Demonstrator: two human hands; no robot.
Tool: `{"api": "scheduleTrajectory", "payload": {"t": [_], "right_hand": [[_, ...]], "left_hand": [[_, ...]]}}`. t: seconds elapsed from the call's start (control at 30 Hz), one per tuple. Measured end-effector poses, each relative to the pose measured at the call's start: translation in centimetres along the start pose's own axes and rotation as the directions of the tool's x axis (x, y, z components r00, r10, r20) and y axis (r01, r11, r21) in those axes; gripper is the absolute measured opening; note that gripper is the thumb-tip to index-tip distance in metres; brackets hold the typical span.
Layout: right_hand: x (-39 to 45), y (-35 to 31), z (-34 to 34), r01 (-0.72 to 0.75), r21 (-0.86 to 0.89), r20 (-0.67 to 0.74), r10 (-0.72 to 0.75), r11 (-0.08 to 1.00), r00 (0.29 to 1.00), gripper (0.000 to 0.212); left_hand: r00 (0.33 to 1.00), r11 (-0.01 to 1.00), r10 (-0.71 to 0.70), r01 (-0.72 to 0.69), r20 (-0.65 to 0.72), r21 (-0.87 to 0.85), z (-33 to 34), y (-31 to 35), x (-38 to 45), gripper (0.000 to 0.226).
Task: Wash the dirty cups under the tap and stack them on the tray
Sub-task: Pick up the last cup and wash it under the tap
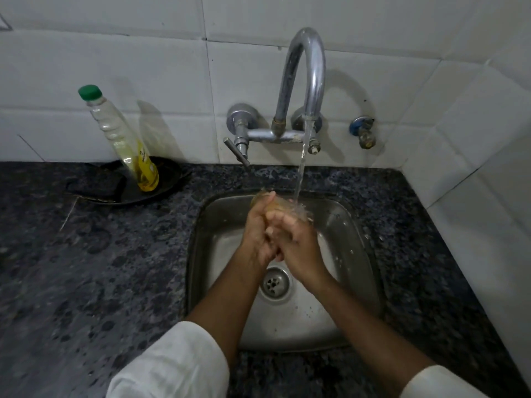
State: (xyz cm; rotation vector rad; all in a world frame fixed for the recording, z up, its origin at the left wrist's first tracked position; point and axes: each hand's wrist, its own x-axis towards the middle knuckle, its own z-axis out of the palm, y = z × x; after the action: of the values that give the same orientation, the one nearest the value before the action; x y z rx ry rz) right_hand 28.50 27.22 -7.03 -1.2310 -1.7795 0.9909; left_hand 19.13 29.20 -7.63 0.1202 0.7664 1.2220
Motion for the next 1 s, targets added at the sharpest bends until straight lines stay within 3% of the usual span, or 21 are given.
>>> {"api": "scheduleTrajectory", "payload": {"t": [0.03,0.07,0.1,0.13,0.17,0.2,0.23,0.27,0.3,0.33,0.4,0.47,0.57,0.67,0.7,0.73,0.8,0.87,0.93,1.0], "right_hand": [[-0.2,0.8,-0.7,0.186,-0.319,0.142,-0.147,0.929,0.979,0.024],[0.0,1.6,-1.6,0.338,-0.551,0.292,-0.203,0.763,0.935,0.027],[0.3,1.9,-2.2,0.388,-0.628,0.355,-0.196,0.674,0.914,0.031],[0.4,1.7,-2.4,0.363,-0.616,0.316,-0.204,0.699,0.927,0.036],[0.3,1.2,-1.9,0.243,-0.506,0.192,-0.166,0.828,0.967,0.040],[0.4,0.5,-1.2,0.070,-0.265,0.019,-0.067,0.962,0.998,0.041],[0.5,0.2,-0.3,-0.142,0.134,-0.121,0.158,0.981,0.980,0.036],[0.6,0.1,0.3,-0.290,0.521,-0.117,0.404,0.803,0.907,0.031],[0.6,0.1,0.5,-0.343,0.749,-0.045,0.560,0.567,0.827,0.030],[0.8,0.4,0.3,-0.358,0.852,0.038,0.635,0.383,0.771,0.029],[0.9,1.0,-0.4,-0.381,0.908,0.162,0.691,0.176,0.705,0.024],[0.9,1.5,-0.4,-0.424,0.901,0.216,0.757,0.089,0.617,0.017],[0.9,1.9,0.6,-0.429,0.903,0.234,0.800,0.031,0.552,0.022],[1.1,1.7,1.3,-0.375,0.927,0.239,0.771,0.000,0.591,0.028],[1.2,1.7,1.3,-0.366,0.931,0.232,0.765,0.005,0.601,0.027],[1.2,1.8,1.3,-0.368,0.930,0.221,0.766,0.022,0.603,0.025],[1.0,1.8,1.1,-0.373,0.923,0.153,0.798,0.096,0.583,0.019],[0.4,1.9,0.7,-0.360,0.901,0.066,0.745,0.241,0.664,0.024],[-0.5,1.9,0.2,-0.307,0.787,-0.031,0.531,0.535,0.847,0.025],[-0.8,2.3,-0.1,-0.157,0.348,-0.047,0.184,0.924,0.982,0.027]], "left_hand": [[0.998,0.996,-0.040,0.043,-0.041,0.072,0.0,0.2,0.3,0.033],[0.993,0.990,-0.066,0.077,-0.095,0.120,0.0,0.2,0.5,0.036],[0.989,0.984,-0.092,0.108,-0.116,0.142,-0.1,0.0,0.6,0.040],[0.991,0.983,-0.108,0.118,-0.077,0.141,-0.4,-0.4,0.6,0.041],[0.995,0.989,-0.092,0.095,-0.034,0.114,-0.6,-0.8,0.5,0.040],[0.998,0.997,-0.065,0.064,0.018,0.045,-0.8,-1.2,0.5,0.038],[0.996,0.998,-0.046,0.049,0.078,-0.040,-1.1,-1.5,0.5,0.035],[0.987,0.994,-0.041,0.057,0.156,-0.098,-1.3,-1.5,0.5,0.033],[0.982,0.995,-0.019,0.037,0.190,-0.092,-1.1,-1.3,0.4,0.035],[0.981,0.999,0.014,-0.005,0.192,-0.044,-0.9,-1.1,0.5,0.040],[0.990,0.967,0.122,-0.134,0.068,0.217,-0.2,-0.6,0.2,0.047],[0.950,0.787,0.311,-0.263,0.010,0.558,0.4,-0.4,-0.3,0.051],[0.887,0.481,0.384,-0.431,0.258,0.763,0.9,-0.9,-1.4,0.055],[0.783,0.208,0.433,-0.569,0.447,0.795,0.1,-1.5,-1.0,0.057],[0.768,0.194,0.451,-0.582,0.455,0.790,0.0,-1.5,-1.0,0.057],[0.778,0.245,0.460,-0.575,0.429,0.781,-0.1,-1.3,-1.1,0.058],[0.844,0.441,0.442,-0.498,0.302,0.747,0.0,-1.1,-1.3,0.057],[0.920,0.671,0.381,-0.341,0.088,0.658,0.1,-0.6,-0.8,0.049],[0.984,0.861,0.175,-0.134,-0.040,0.490,-0.1,0.1,-0.1,0.039],[0.999,0.933,-0.041,0.045,-0.019,0.357,-0.3,0.4,0.0,0.052]]}}
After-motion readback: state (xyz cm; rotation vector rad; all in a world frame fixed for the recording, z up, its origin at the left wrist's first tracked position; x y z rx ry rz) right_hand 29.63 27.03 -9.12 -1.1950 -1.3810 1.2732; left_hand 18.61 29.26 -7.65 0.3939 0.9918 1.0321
